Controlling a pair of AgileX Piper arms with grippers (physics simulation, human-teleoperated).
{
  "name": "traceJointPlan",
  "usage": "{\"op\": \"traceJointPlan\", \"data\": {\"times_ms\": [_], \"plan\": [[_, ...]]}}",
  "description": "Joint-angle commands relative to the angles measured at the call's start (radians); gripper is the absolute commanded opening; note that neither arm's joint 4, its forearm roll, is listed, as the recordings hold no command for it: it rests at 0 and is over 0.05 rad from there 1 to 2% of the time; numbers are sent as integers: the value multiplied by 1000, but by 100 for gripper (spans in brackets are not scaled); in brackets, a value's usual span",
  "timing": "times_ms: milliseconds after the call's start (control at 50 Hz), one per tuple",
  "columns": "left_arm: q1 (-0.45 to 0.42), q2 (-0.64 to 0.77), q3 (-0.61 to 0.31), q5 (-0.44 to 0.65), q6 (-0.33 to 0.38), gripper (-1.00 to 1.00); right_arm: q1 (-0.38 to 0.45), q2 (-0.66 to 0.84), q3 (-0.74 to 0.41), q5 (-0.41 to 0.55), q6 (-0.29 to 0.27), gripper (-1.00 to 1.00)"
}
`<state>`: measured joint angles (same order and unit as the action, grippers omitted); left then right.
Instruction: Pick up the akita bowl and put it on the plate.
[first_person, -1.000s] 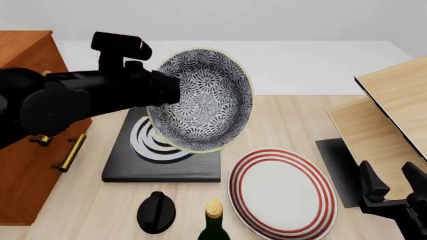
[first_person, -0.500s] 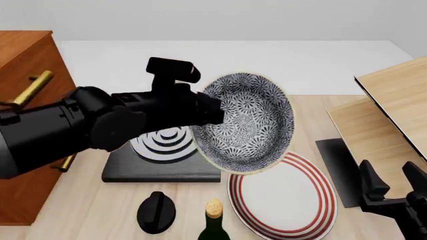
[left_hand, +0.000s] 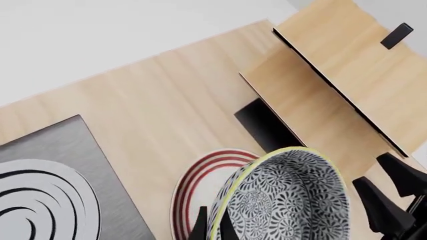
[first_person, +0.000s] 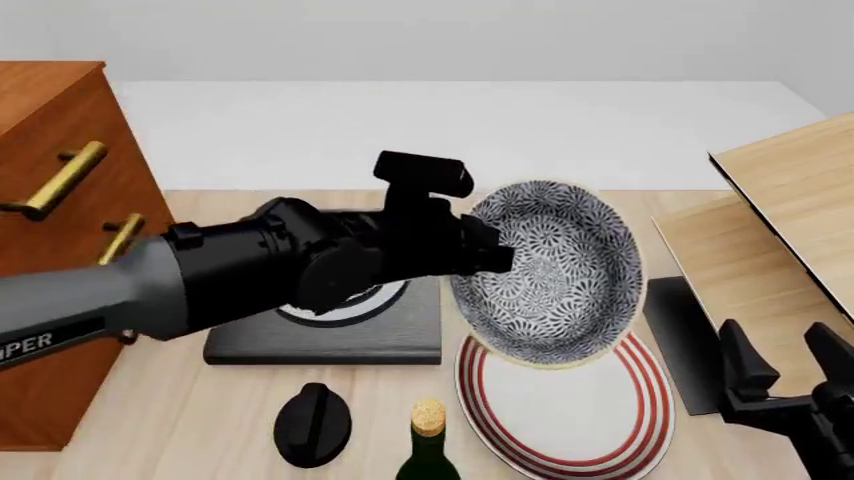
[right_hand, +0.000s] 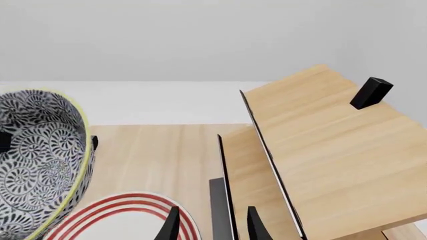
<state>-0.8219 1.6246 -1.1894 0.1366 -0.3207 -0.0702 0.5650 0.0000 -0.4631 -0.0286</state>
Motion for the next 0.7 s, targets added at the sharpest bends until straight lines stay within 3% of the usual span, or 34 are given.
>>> {"op": "traceJointPlan", "data": {"times_ms": [20, 700], "plan": [[-15, 79, -36, -29, -17, -100, -1, 6, 0, -6, 0, 100], [-44, 256, -40, -149, -94, -100, -4, 31, 0, -27, -2, 100]]}}
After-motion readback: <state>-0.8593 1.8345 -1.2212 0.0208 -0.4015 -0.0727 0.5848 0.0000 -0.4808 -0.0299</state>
